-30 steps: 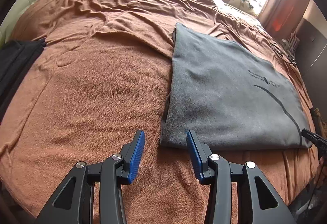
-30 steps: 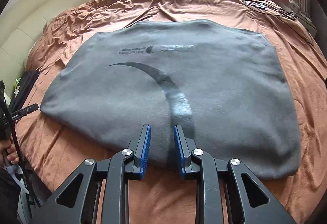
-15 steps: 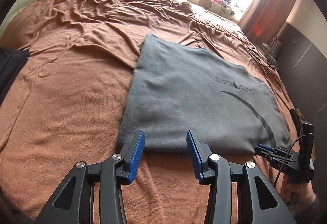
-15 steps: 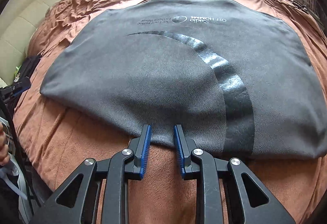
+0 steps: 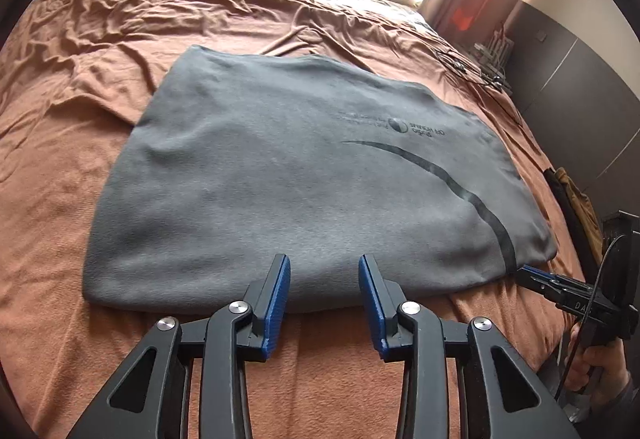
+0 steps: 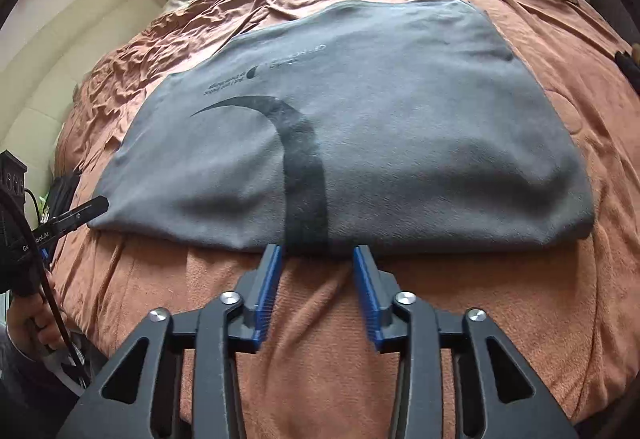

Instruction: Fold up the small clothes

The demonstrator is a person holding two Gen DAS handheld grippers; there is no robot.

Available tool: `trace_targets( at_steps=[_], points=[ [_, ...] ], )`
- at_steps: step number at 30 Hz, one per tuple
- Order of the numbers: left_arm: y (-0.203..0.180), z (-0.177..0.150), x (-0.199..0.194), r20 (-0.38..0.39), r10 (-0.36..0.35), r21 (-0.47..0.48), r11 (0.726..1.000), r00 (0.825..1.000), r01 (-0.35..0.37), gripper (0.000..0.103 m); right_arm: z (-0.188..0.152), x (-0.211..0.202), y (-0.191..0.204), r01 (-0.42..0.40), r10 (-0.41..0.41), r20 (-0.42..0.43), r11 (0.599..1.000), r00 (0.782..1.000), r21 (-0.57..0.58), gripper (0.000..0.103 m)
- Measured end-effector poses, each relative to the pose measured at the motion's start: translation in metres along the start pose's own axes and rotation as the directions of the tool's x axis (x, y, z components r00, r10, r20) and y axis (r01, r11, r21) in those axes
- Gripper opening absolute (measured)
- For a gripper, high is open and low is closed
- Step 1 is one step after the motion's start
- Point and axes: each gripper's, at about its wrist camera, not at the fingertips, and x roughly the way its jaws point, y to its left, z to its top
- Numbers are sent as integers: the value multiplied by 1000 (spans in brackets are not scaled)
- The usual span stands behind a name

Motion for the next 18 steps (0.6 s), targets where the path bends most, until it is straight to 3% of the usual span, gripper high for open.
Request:
trace_targets(
  at_steps=[6,11,15,18],
  points=[
    [-17,0,17,-26,-18,30,999,999,19,27,-13,-22,-28,6,-9,29,993,1000,114,49],
    [-22,-4,39,-84,20,65,998,996,-15,26,-28,-35,-47,2,-12,41,973,999,230,49],
    [-15,-12,55,-131,42,50,998,990,-35,22,-34,-41,-64,-84,59,87,943,994,323,49],
    [-10,-13,52,-135,26,31,999,990,-22,22,-37,-38,-81,-158,108,136,888,985,433,49]
  ],
)
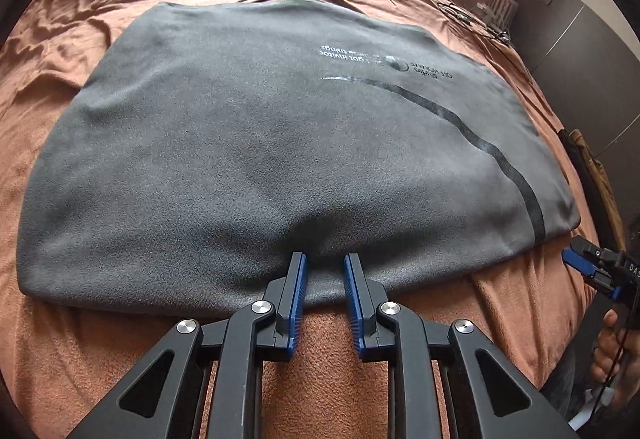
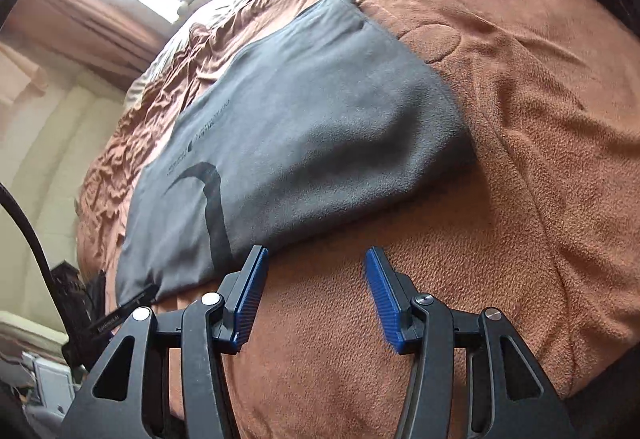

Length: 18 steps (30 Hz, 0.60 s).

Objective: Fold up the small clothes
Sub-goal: 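Press the folded shirt edge with the right tool while the left tool withdraws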

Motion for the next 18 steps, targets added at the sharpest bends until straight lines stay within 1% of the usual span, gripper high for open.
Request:
trace_targets(
  at_steps=[2,4,7,9,13,15,17,18],
  points=[
    [4,0,-1,-5,-16,-17,1000,1000,16,22,1,0,-14,-54,51,29,994,998,100,49],
    [6,-2,-2,-4,-31,-33,999,999,31,22,-1,0,-28,-106,94,69,976,993,191,48],
    [8,-4,-3,-1,-42,-50,998,999,42,22,-5,-1,-42,-154,121,127,942,985,298,43],
    [8,-4,-3,-2,-40,-51,998,999,40,22,-8,-4,-46,-172,125,158,928,980,330,42],
    [12,-3,-3,-6,-53,-66,996,999,52,22,-11,-3,-44,-161,107,179,934,978,320,42],
    [14,-3,-5,-8,-63,-79,995,998,62,22,-10,-2,-42,-149,96,183,942,978,301,37],
    [15,-3,-8,-9,-67,-65,996,998,66,22,-8,0,-36,-129,83,172,953,982,274,18],
    [15,-4,-12,-9,-64,-53,997,998,64,22,-6,0,-35,-116,73,169,958,983,263,13]
  ],
)
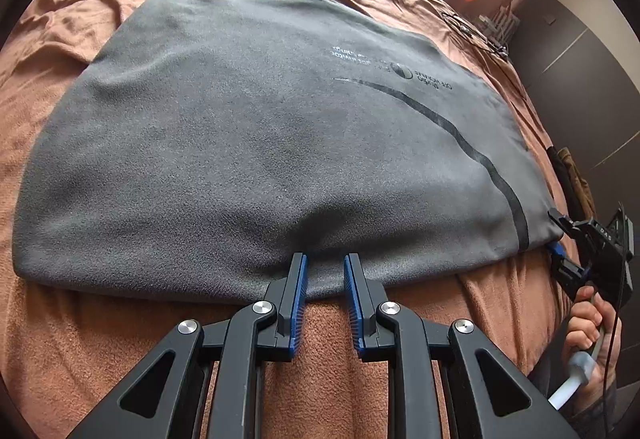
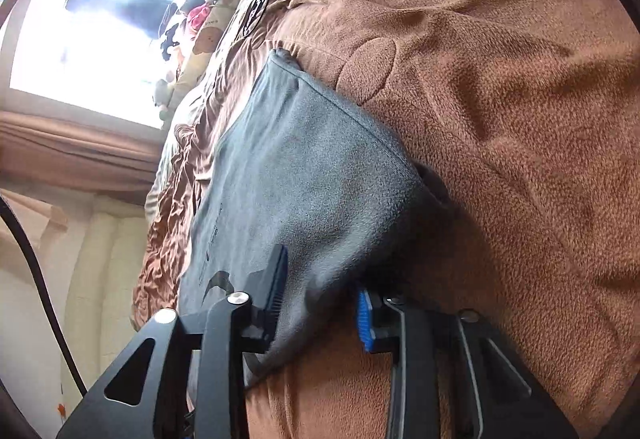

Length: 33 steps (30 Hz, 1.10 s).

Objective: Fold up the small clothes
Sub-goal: 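Press the folded shirt edge with the right tool while the left tool withdraws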

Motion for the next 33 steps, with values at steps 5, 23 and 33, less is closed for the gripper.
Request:
trace_targets(
  at_steps=[5,23,33],
  points=[
    [23,1,-27,30,-20,-68,997,999,22,24,5,-6,8,-23,24,22,999,999,-42,5],
    [114,-25,-71,166,-110,-450,876,980,175,59,10,12,0,-29,29,-13,999,999,-12,10],
    [142,-32,-63,242,-112,-546,806,964,230,63,14,17,-6,-46,46,1,999,999,5,35]
  ],
)
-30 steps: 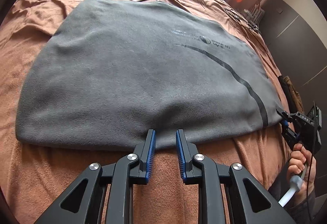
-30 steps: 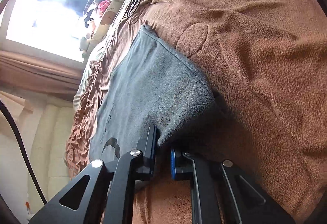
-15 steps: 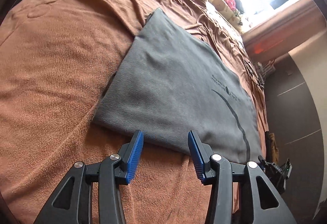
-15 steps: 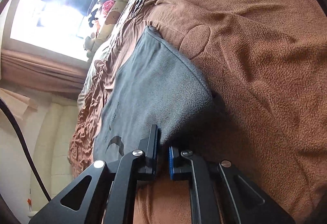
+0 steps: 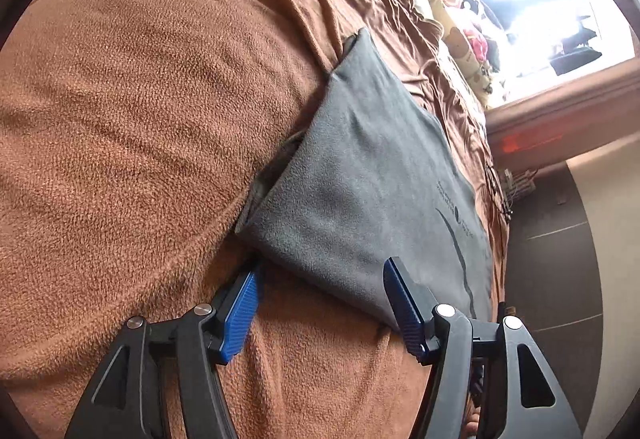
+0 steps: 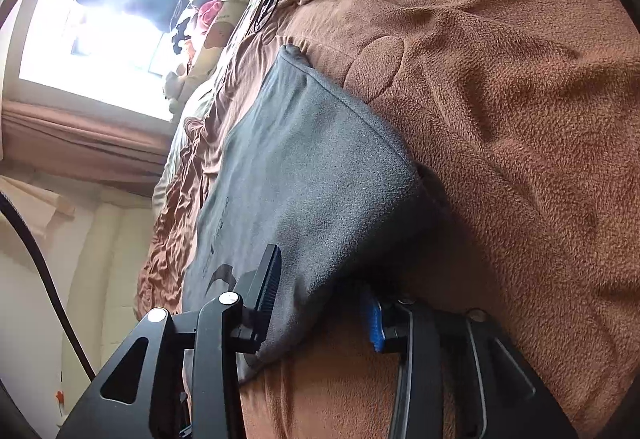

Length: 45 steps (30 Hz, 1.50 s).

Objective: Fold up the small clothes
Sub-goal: 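Press the folded shirt edge with the right tool while the left tool withdraws, then grasp the folded grey shirt edge with the left tool while the right tool moves away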

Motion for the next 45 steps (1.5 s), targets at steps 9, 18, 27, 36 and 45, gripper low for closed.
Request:
trace_targets(
  at_steps=[9,18,27,36,45],
  points=[
    [1,11,4,70,-88,-47,995,994,92,63,4,11,-2,-44,44,11,999,999,-24,35],
    [-2,7,-4,110,16,56,998,994,-22,36,0,5,5,-23,32,64,990,997,-136,31],
    [-8,19,11,113,139,101,983,984,-150,11,10,21,21,68,-64,31,983,997,-173,5],
    [-26,26,-21,172,151,106,980,973,-171,6,14,0,49,87,-83,30,977,996,-196,3],
    [-37,17,-60,202,143,163,971,969,-177,6,2,-29,51,94,-93,13,966,996,-239,3]
  ],
)
